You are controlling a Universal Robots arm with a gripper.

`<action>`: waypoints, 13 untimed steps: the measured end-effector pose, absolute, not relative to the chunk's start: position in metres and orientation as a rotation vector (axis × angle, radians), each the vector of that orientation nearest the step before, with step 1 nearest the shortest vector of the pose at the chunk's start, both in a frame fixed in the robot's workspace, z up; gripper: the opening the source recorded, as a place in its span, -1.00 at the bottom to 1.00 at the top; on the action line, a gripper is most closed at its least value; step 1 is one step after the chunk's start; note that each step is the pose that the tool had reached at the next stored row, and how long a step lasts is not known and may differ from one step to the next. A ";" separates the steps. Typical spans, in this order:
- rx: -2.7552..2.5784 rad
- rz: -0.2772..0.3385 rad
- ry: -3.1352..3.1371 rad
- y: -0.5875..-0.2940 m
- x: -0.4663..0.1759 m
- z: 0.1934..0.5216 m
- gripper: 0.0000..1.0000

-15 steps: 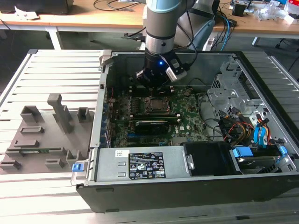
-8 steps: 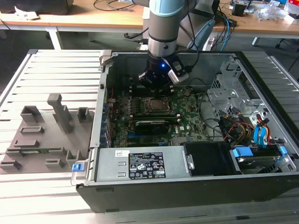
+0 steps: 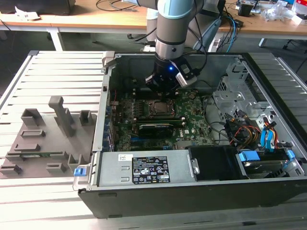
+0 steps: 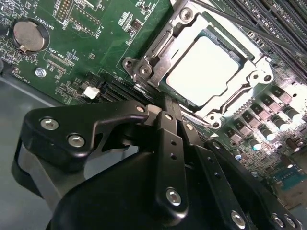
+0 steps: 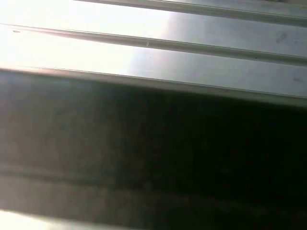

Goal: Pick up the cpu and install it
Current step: 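Install the first cpu locking lever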

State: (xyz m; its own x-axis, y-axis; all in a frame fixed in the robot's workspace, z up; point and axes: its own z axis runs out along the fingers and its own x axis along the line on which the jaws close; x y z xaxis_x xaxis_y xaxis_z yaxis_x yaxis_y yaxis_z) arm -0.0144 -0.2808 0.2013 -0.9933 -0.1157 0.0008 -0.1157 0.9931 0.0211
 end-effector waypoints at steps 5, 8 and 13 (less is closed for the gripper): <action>0.182 -0.033 -3.135 -0.281 -0.009 0.201 -0.79; 0.182 -0.033 -3.134 -0.280 -0.004 0.201 -0.79; 0.184 -0.033 -3.134 -0.277 -0.003 0.201 -0.79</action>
State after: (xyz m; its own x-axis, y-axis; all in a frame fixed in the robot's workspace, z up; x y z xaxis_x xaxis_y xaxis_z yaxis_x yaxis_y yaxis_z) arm -0.0032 -0.2771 0.2008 -0.9931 -0.1171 0.0005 -0.1170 0.9929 0.0210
